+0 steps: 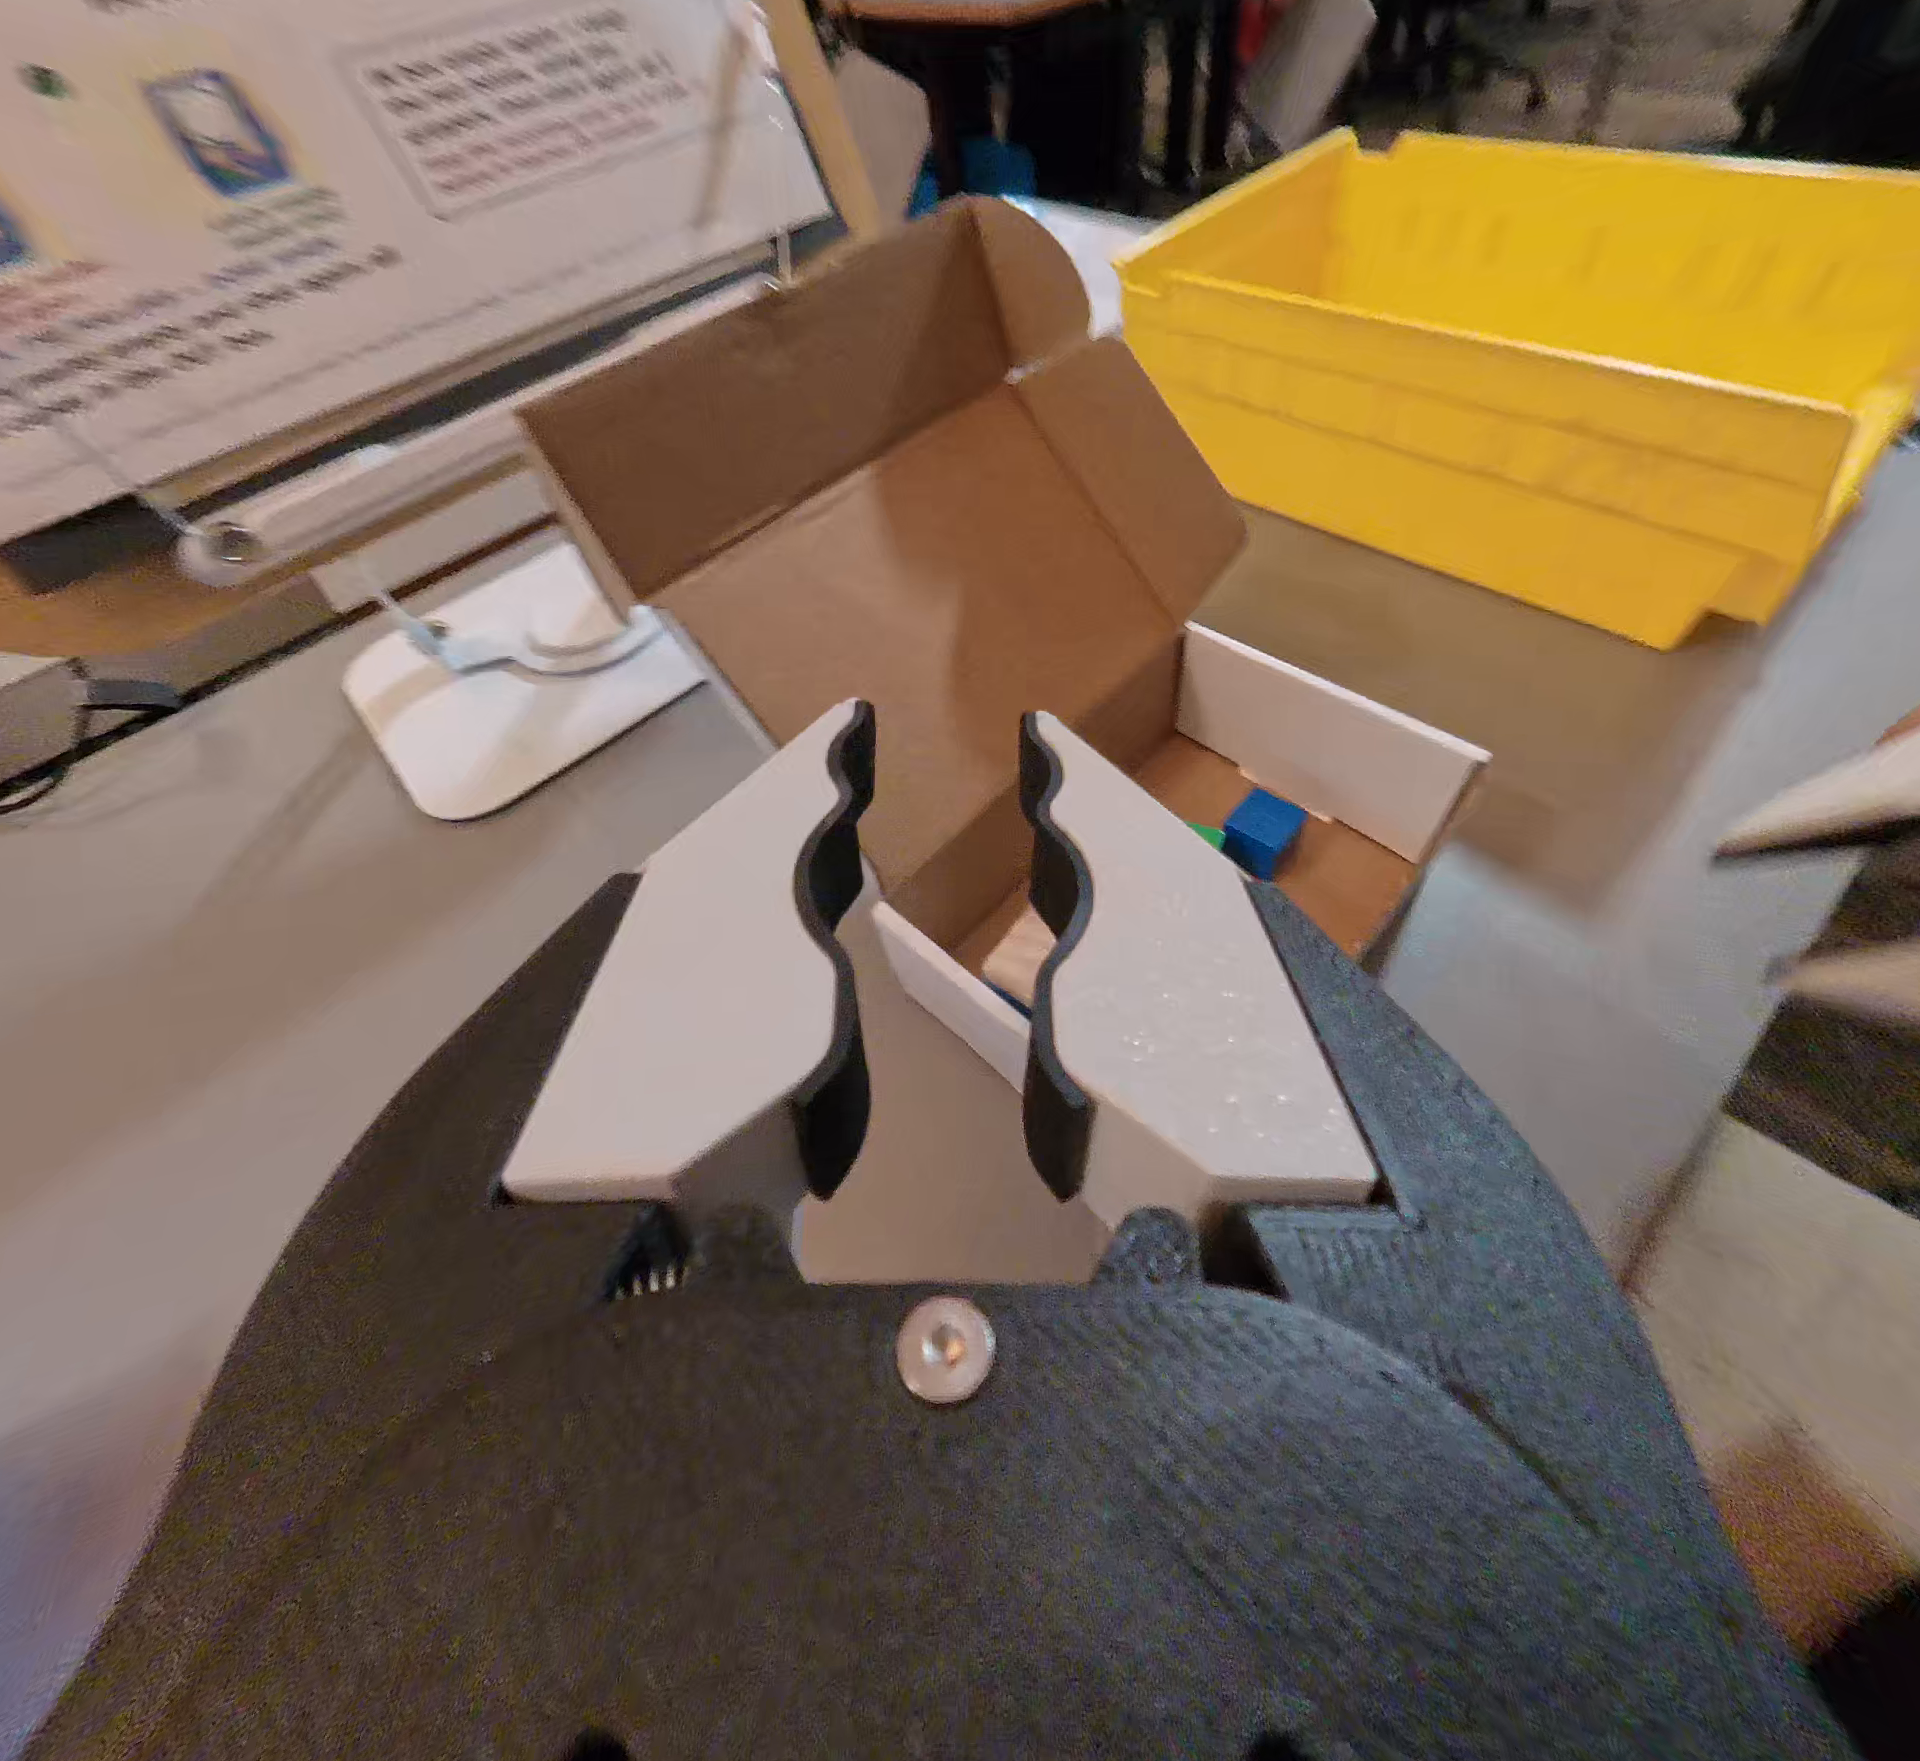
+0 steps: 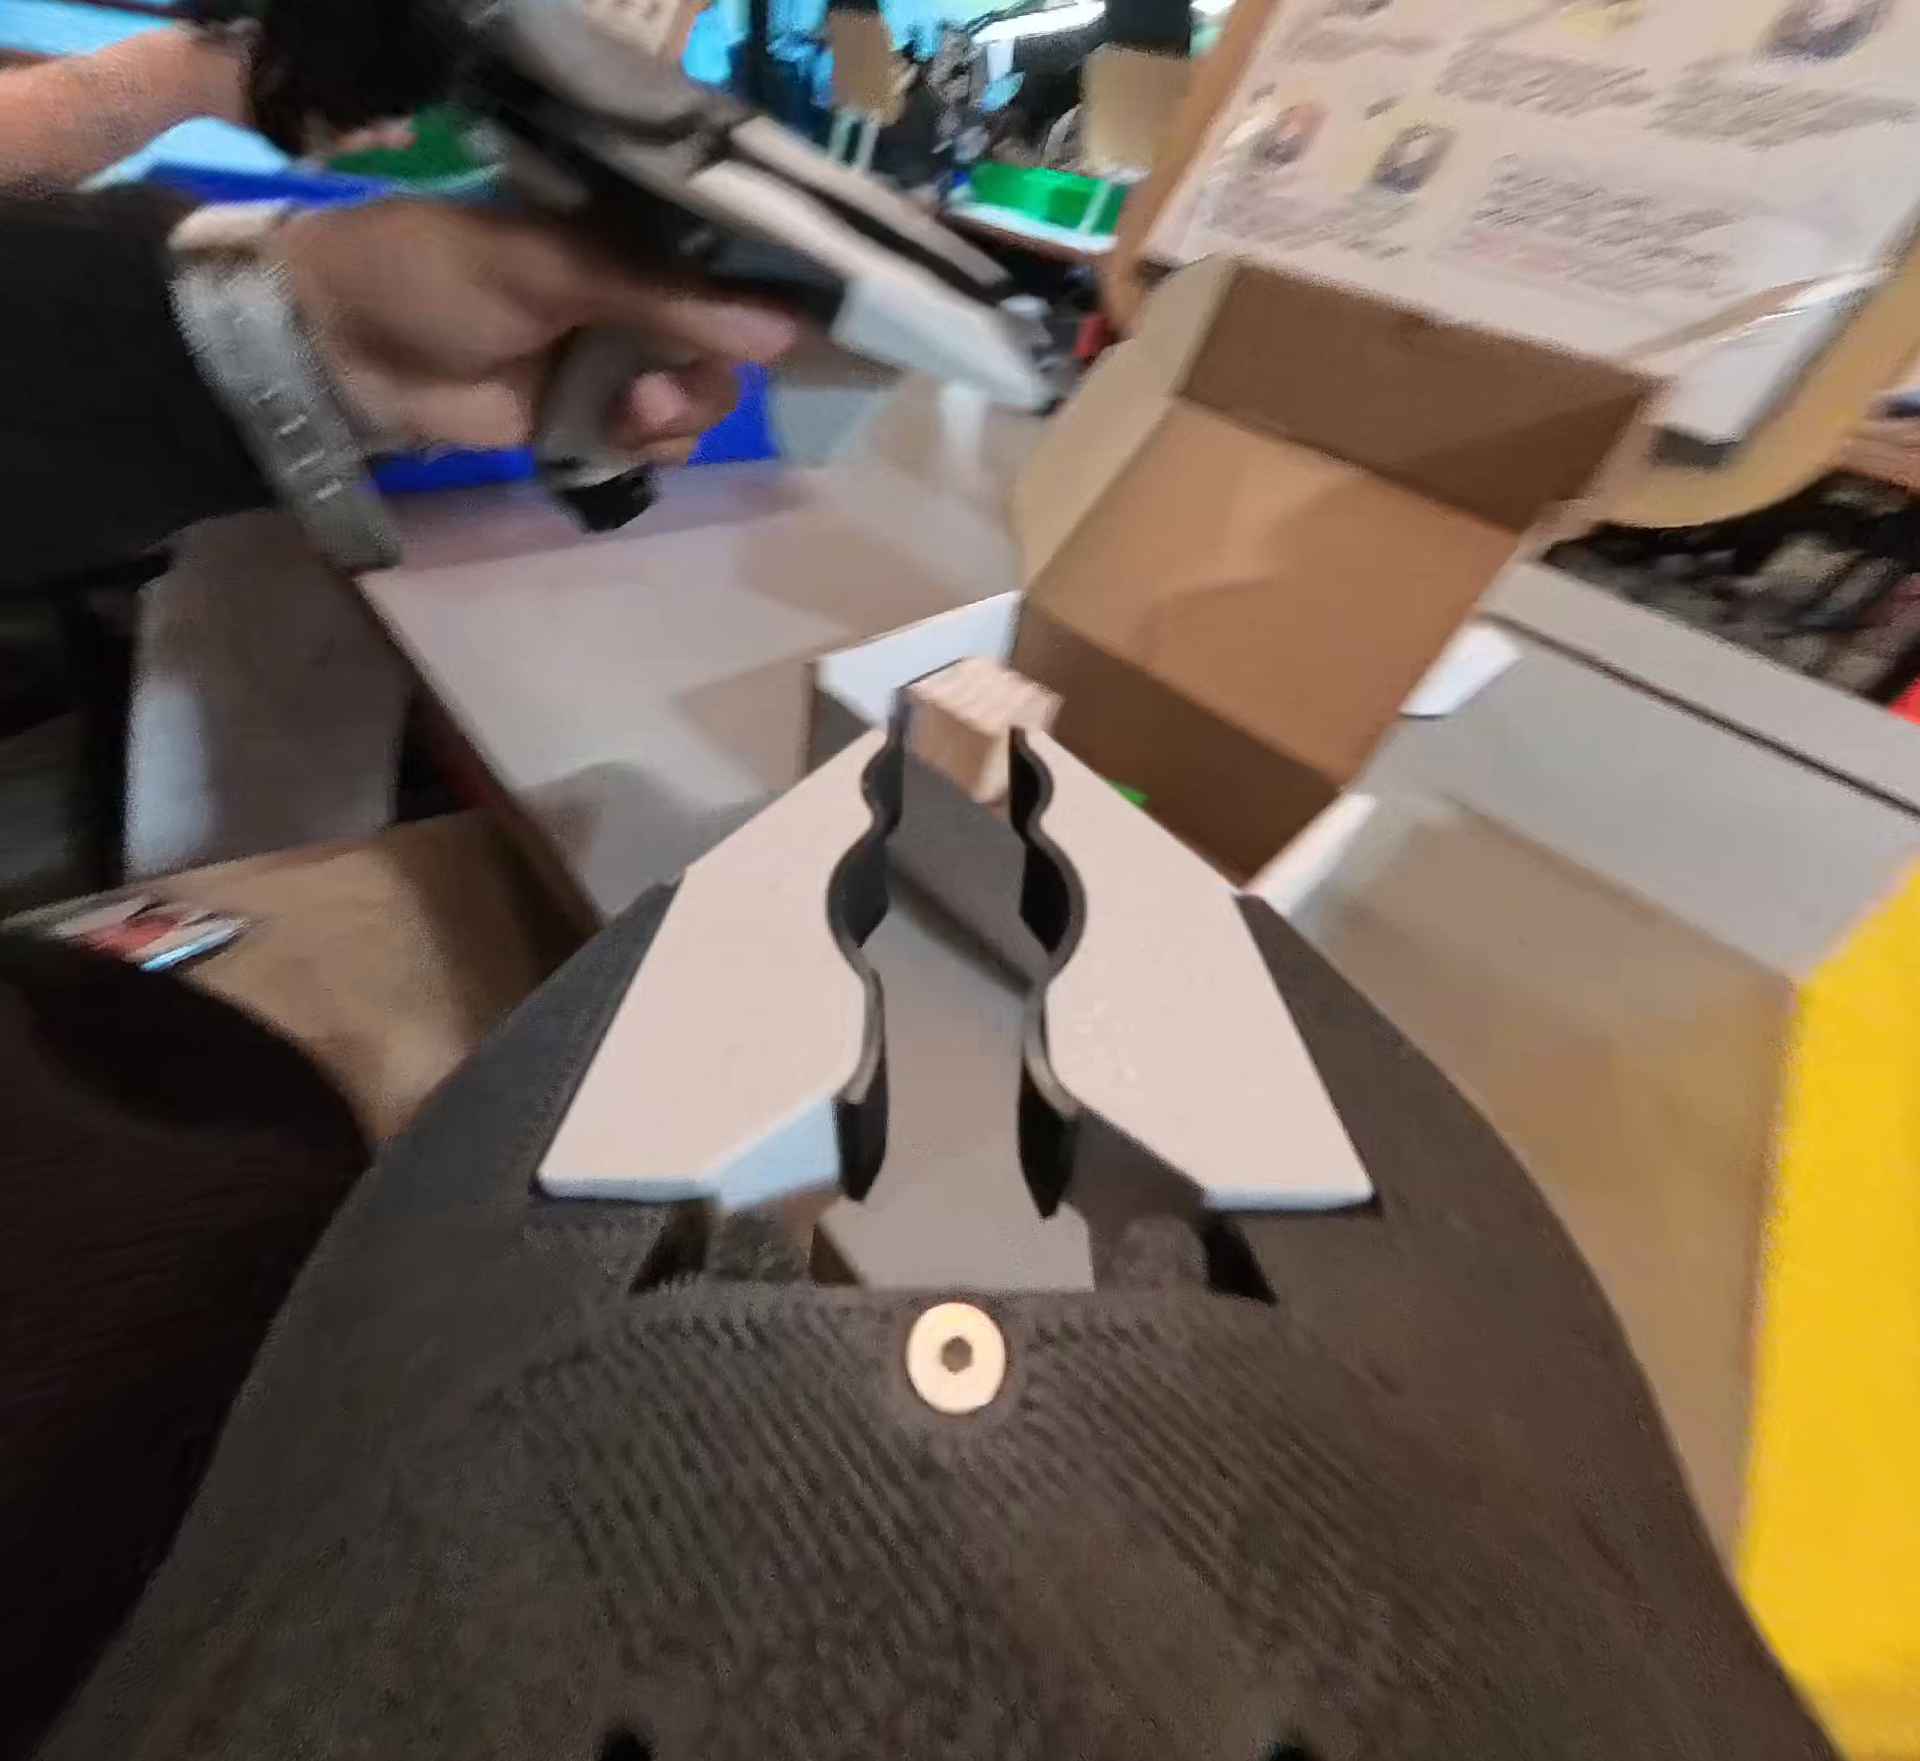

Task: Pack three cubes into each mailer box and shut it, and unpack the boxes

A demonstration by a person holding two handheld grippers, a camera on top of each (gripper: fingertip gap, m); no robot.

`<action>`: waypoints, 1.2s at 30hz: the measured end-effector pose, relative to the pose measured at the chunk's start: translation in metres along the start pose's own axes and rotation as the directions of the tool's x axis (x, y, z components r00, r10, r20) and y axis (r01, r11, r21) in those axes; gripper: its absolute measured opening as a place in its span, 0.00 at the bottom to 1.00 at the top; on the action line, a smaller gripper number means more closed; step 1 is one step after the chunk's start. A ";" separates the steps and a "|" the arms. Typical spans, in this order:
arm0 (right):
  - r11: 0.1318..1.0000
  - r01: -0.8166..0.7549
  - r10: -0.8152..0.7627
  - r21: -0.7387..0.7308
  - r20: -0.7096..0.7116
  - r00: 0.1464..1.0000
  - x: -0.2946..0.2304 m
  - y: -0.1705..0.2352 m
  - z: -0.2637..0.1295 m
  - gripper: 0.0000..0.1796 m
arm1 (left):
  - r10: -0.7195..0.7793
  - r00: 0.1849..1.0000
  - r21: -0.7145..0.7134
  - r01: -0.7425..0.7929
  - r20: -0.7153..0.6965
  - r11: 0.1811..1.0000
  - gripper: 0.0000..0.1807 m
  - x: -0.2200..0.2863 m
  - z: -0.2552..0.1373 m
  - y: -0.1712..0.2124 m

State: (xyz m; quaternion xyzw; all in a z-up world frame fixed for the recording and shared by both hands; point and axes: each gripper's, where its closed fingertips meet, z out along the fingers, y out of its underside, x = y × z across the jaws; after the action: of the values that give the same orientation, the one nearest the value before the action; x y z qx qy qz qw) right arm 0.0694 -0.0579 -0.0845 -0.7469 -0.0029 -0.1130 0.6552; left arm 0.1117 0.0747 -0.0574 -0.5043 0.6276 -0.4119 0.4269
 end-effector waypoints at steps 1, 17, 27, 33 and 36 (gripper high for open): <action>1.000 -0.001 0.002 0.024 -0.054 0.999 0.019 -0.004 -0.006 0.10 | -0.005 1.000 0.033 0.004 0.022 0.999 0.16 -0.005 -0.003 0.000; 0.948 -0.319 0.315 -0.001 -0.144 0.938 0.094 0.024 -0.038 0.11 | -0.263 0.965 0.105 0.260 0.011 0.960 0.28 -0.022 -0.001 0.031; 0.867 -0.482 0.481 -0.123 -0.046 0.876 0.058 0.032 -0.014 0.11 | -0.287 0.958 0.105 0.282 0.029 0.954 0.30 -0.031 0.000 0.038; 0.907 -0.414 0.421 0.073 -0.167 0.892 0.091 0.008 -0.011 0.22 | -0.356 0.934 0.120 0.356 -0.014 0.927 0.33 -0.034 0.001 0.034; 0.867 -0.472 0.497 0.163 -0.189 0.847 0.110 0.001 0.002 0.26 | -0.376 0.926 0.100 0.379 -0.041 0.920 0.35 -0.034 0.007 0.035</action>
State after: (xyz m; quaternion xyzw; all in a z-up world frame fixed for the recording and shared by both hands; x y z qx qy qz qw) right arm 0.1775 -0.0716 -0.0668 -0.6683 0.2533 -0.0273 0.6989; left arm 0.1131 0.1127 -0.0885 -0.5879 0.5004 -0.5245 0.3591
